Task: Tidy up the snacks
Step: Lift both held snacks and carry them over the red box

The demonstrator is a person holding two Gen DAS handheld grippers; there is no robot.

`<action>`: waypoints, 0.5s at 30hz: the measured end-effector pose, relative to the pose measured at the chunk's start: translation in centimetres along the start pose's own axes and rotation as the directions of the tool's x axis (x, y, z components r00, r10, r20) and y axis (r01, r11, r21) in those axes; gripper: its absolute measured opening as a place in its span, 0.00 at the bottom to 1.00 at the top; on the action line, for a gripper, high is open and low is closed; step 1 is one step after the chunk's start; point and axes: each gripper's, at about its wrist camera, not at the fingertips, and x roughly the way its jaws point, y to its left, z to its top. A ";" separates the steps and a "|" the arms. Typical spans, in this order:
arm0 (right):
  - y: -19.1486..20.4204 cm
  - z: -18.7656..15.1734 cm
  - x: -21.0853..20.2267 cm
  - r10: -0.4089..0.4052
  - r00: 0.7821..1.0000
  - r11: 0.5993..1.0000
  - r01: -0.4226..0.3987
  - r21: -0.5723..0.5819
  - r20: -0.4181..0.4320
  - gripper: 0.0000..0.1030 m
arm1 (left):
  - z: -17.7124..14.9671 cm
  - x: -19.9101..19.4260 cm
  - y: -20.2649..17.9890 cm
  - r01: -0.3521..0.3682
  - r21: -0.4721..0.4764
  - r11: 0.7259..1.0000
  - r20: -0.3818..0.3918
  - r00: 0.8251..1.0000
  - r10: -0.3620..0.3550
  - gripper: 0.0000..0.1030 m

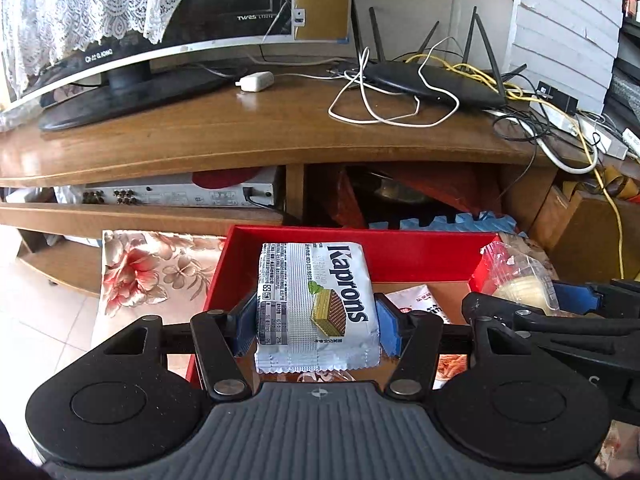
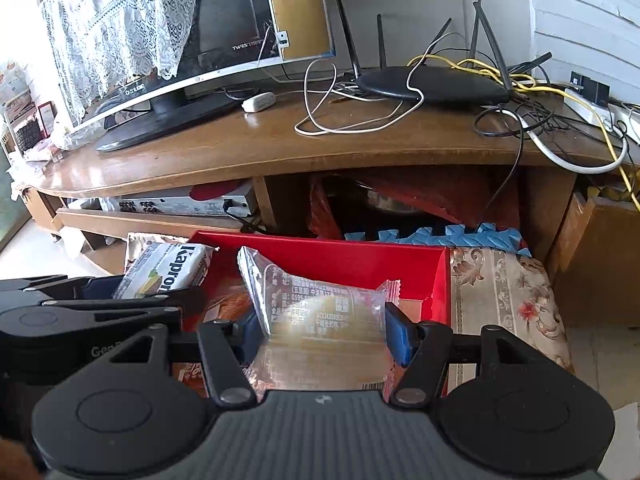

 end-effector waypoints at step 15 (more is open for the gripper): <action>-0.2 -0.6 2.6 -0.020 0.999 1.000 0.020 -0.010 -0.040 0.59 | -0.5 2.5 -0.3 -0.039 0.021 0.999 -0.037 0.999 0.040 0.63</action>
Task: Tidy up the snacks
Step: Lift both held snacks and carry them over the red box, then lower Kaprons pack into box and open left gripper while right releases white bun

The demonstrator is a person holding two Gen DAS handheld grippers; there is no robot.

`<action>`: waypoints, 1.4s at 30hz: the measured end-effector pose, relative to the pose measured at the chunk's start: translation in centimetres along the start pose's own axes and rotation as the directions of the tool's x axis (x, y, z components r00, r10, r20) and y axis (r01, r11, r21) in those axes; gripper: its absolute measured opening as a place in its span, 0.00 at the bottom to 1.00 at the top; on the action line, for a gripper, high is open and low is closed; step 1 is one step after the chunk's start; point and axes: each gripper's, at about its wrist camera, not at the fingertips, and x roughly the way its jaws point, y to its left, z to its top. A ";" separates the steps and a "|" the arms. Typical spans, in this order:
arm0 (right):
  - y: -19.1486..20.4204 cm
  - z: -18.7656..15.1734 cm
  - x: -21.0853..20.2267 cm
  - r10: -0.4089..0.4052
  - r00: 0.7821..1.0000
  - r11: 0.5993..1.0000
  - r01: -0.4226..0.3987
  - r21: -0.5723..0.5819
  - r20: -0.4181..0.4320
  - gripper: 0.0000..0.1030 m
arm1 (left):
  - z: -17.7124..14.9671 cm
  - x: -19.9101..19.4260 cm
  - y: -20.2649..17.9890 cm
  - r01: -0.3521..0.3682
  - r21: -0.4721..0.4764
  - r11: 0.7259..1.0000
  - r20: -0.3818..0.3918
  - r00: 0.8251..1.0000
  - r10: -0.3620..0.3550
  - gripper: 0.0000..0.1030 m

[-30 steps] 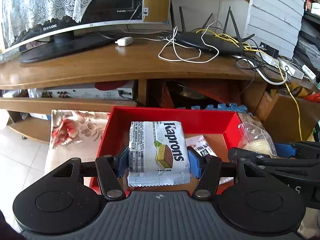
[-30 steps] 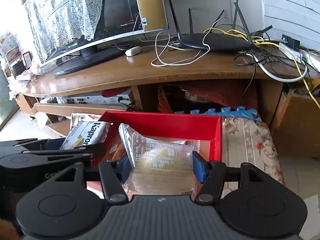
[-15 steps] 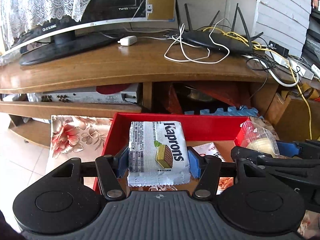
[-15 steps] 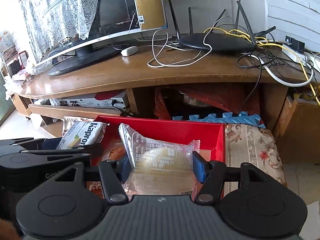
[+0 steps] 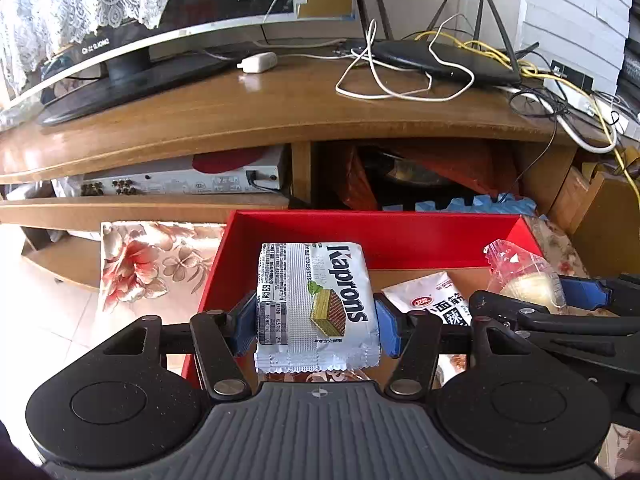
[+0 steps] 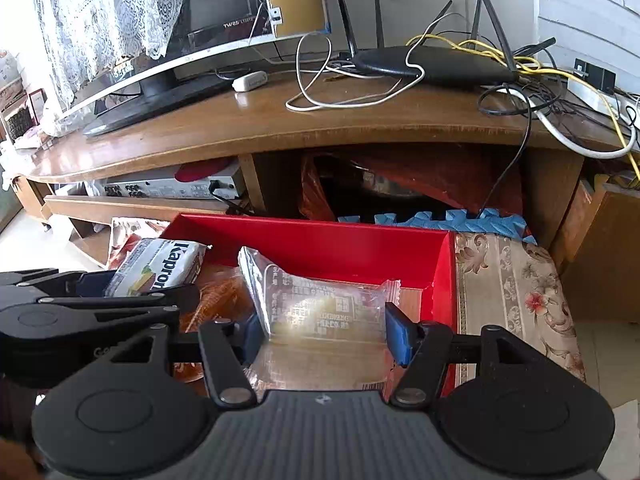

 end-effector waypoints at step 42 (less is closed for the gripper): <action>-0.5 -1.6 3.8 0.000 0.994 1.000 -0.001 -0.012 -0.107 0.64 | -1.6 3.2 0.2 -0.050 0.012 0.999 -0.090 0.995 0.051 0.72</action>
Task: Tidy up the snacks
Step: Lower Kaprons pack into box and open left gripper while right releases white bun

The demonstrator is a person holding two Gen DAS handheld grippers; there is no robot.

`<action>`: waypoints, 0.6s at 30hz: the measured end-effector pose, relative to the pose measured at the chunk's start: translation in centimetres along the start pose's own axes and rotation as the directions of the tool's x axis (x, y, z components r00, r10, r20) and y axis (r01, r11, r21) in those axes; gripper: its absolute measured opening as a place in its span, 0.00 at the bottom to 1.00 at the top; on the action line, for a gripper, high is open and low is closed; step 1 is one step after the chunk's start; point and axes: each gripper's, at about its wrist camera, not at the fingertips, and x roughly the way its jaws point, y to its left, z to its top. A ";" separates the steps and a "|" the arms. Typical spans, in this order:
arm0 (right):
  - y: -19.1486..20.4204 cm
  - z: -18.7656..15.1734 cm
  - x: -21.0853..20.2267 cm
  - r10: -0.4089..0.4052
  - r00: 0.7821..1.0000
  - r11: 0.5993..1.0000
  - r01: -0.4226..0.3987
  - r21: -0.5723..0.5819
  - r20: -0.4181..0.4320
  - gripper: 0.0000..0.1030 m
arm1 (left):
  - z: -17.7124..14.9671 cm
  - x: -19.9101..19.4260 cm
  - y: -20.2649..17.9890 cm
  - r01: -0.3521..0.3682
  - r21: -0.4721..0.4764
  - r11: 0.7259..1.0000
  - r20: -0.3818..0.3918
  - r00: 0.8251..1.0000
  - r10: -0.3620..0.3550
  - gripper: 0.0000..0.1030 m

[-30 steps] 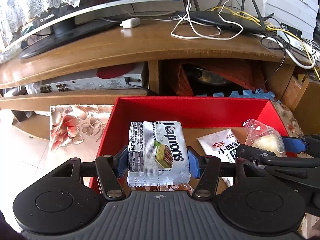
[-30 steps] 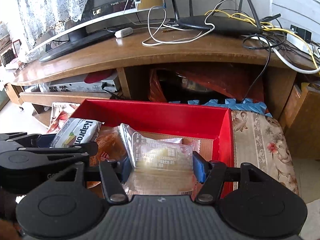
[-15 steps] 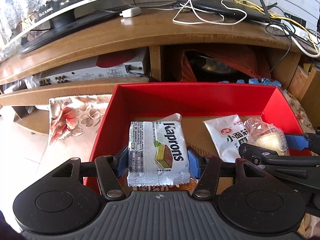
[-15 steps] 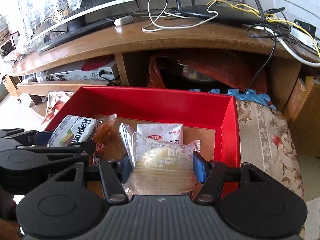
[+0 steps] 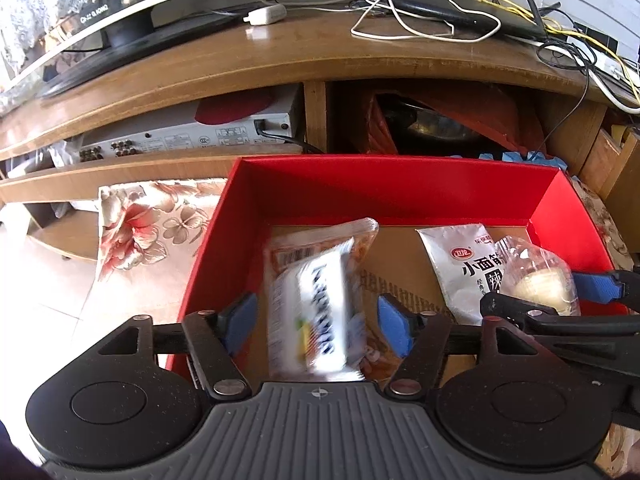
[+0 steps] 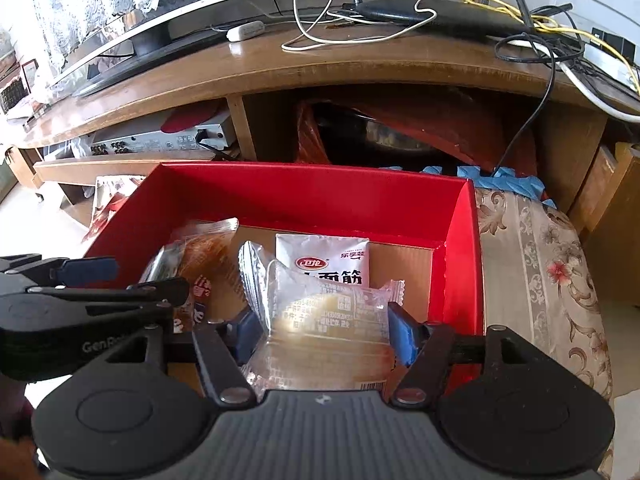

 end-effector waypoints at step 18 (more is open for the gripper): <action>-0.6 0.8 -2.0 0.030 0.999 0.999 -0.032 0.031 0.037 0.66 | 0.7 -1.9 0.6 0.039 -0.039 0.998 0.049 0.998 -0.037 0.78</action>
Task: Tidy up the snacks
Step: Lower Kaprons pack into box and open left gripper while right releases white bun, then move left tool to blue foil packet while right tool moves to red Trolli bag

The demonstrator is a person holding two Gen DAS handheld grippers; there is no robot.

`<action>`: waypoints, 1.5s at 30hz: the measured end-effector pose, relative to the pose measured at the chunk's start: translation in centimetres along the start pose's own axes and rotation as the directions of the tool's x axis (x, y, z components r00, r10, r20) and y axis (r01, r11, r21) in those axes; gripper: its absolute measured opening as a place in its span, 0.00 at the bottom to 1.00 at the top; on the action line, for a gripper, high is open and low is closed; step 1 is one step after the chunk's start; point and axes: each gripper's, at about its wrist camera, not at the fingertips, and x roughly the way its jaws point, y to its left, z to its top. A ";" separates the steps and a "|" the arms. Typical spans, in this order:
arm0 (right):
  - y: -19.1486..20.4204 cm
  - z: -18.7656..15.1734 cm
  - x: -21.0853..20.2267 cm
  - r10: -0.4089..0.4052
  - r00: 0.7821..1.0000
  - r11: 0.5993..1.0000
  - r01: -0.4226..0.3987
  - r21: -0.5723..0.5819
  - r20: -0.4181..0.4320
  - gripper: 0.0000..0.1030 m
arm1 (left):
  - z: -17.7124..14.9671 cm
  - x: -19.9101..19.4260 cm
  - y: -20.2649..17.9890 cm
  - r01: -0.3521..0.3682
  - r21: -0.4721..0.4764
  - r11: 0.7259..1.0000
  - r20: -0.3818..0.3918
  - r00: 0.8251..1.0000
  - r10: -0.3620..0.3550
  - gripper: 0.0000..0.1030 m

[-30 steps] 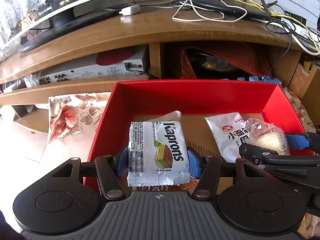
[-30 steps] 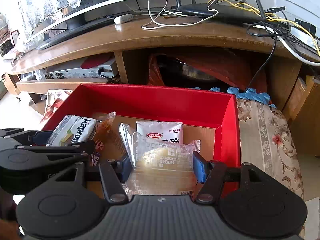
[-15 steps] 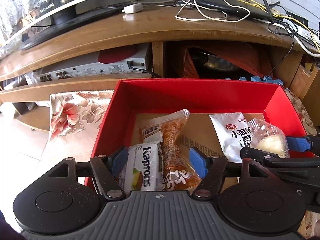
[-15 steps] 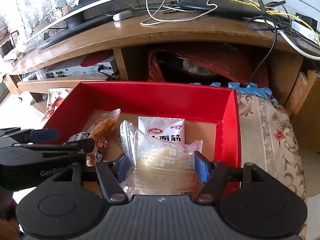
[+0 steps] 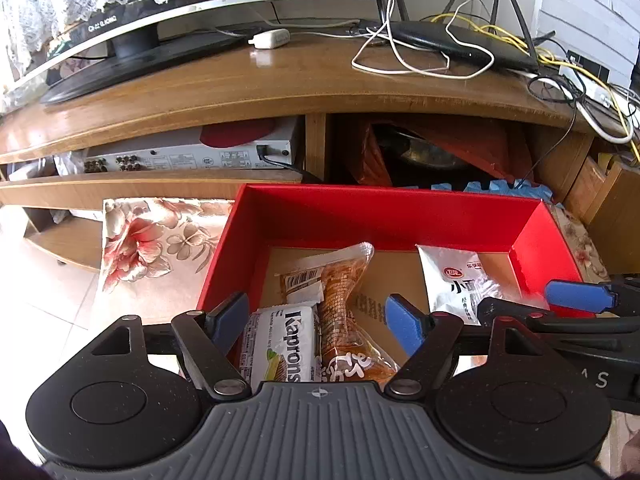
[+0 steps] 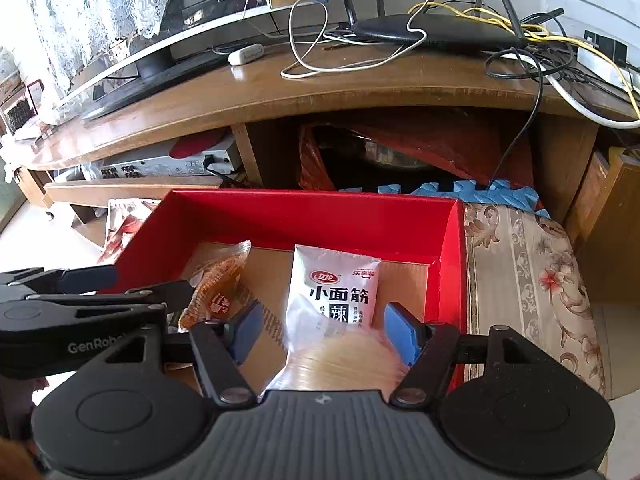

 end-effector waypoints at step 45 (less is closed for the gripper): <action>6.3 -13.5 -9.1 0.085 0.983 0.984 -0.108 -0.138 -0.161 0.67 | -10.0 -6.8 4.7 0.134 0.010 0.991 -0.133 0.982 -0.131 0.81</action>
